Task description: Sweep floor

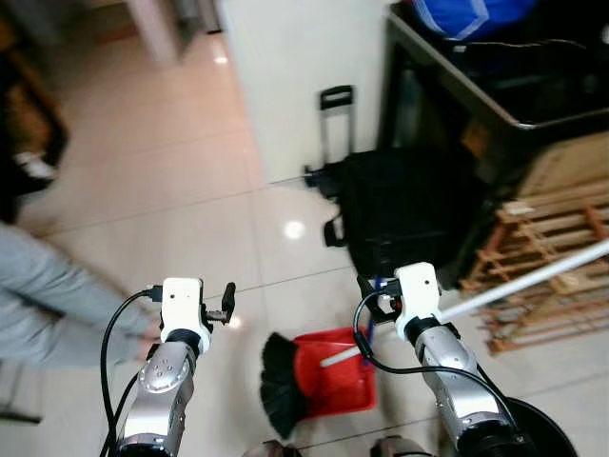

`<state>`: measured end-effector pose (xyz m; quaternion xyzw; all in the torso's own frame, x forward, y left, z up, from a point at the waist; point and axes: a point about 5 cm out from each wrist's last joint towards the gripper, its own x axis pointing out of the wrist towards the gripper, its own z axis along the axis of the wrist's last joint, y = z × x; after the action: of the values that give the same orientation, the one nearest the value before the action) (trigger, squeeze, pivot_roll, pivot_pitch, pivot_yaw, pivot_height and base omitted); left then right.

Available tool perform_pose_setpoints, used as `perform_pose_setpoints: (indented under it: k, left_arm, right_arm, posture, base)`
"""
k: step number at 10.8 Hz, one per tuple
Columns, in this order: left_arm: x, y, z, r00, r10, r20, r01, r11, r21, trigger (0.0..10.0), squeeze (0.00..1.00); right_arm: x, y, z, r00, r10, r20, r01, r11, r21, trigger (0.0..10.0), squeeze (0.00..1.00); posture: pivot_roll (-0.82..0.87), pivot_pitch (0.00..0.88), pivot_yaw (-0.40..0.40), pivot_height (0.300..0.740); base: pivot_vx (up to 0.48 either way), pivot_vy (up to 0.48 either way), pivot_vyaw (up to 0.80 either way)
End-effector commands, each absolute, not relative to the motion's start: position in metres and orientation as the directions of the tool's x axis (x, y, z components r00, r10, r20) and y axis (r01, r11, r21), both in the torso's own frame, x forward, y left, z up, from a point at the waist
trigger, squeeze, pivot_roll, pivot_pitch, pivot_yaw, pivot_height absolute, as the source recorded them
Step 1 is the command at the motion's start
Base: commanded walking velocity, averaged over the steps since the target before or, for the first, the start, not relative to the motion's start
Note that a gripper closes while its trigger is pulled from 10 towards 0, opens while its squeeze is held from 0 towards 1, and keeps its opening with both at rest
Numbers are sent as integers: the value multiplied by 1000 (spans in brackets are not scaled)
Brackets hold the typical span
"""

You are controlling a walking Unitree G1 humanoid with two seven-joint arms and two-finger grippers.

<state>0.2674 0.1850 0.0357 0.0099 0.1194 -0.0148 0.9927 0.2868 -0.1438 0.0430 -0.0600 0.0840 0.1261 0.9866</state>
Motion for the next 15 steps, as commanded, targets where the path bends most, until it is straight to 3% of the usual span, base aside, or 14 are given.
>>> perform_pose_setpoints:
  k: [1, 10, 14, 15]
  left_arm:
    - [264, 192, 33, 967, -5, -254, 13, 1000, 28, 10000, 0]
    - [244, 203, 30, 960, 20, -278, -8, 999, 44, 10000, 0]
    - [243, 204, 32, 960, 16, -278, -3, 999, 45, 10000, 0]
    - [242, 205, 33, 961, 16, -277, -3, 999, 48, 10000, 0]
  right_arm:
    - [287, -142, 43, 952, 247, -180, -268, 958, -103, 10000, 0]
    - [286, -143, 34, 952, 201, -230, -221, 973, -68, 10000, 0]
    - [295, -147, 37, 972, 100, -212, -84, 993, 83, 10000, 0]
    - [297, -147, 37, 972, 89, -217, -82, 996, 39, 10000, 0]
  posture:
    - [-140, 126, 153, 740]
    - [-87, 189, 156, 740]
    - [-75, 191, 166, 740]
    - [-69, 194, 171, 740]
  base:
    - [0, 0, 0]
    - [0, 0, 0]
    - [0, 0, 0]
    - [0, 0, 0]
